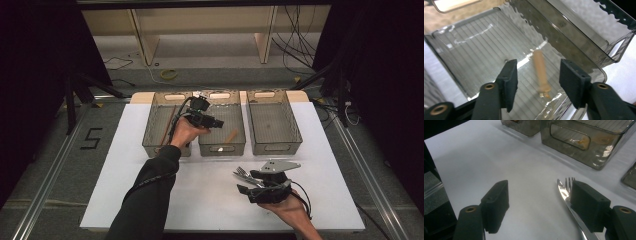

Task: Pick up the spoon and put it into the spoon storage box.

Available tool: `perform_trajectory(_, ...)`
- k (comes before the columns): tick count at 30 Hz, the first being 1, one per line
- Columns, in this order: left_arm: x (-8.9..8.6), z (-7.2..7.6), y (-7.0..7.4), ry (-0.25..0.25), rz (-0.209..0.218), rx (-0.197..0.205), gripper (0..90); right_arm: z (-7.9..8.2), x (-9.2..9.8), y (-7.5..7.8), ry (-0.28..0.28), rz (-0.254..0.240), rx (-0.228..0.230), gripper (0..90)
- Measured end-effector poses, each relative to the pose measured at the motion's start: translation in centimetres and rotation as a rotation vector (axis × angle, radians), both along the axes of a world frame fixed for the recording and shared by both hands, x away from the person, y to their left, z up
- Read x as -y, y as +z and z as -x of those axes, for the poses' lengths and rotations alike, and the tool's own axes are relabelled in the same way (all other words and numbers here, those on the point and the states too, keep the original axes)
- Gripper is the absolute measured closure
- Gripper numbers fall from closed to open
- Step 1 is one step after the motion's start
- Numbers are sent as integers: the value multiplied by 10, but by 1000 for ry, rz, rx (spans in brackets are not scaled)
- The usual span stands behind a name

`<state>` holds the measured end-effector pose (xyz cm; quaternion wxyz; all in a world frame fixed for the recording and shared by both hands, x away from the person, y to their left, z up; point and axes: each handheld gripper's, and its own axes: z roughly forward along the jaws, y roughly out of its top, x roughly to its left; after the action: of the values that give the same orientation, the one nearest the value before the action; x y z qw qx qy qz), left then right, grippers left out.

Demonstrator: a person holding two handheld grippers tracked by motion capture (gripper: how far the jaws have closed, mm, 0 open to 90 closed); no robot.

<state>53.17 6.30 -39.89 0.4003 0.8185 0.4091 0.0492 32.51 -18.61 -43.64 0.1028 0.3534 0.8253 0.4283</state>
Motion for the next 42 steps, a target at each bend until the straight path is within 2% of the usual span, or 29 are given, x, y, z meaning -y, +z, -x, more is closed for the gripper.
perform_trajectory(5,-9,5,2,-12,7,-2,382,0,0,0,-1,-1,2,320)
perform_trajectory(9,-15,9,3,-8,12,6,353,-1,0,0,-6,-3,1,319)
perform_trajectory(11,-20,13,5,-4,36,11,328,-2,1,1,-7,-4,0,319)
perform_trajectory(19,-34,28,11,-12,85,41,260,-3,5,3,-24,-8,6,319)
perform_trajectory(21,-42,38,15,-21,111,60,256,-5,9,4,-32,-8,10,319)
perform_trajectory(22,-45,42,16,-36,105,68,255,-6,10,5,-35,-7,13,319)
perform_trajectory(24,-50,51,18,-36,127,84,254,-7,13,6,-42,-7,14,319)
perform_trajectory(31,-67,84,13,-57,137,130,229,-14,27,12,-77,7,9,319)
perform_trajectory(35,-79,98,6,-47,165,138,223,-19,36,13,-99,41,0,322)
perform_trajectory(39,-85,108,1,-49,157,151,221,-23,43,12,-98,93,-11,325)
perform_trajectory(42,-89,116,-3,-57,156,161,219,-26,48,11,-93,113,-27,332)
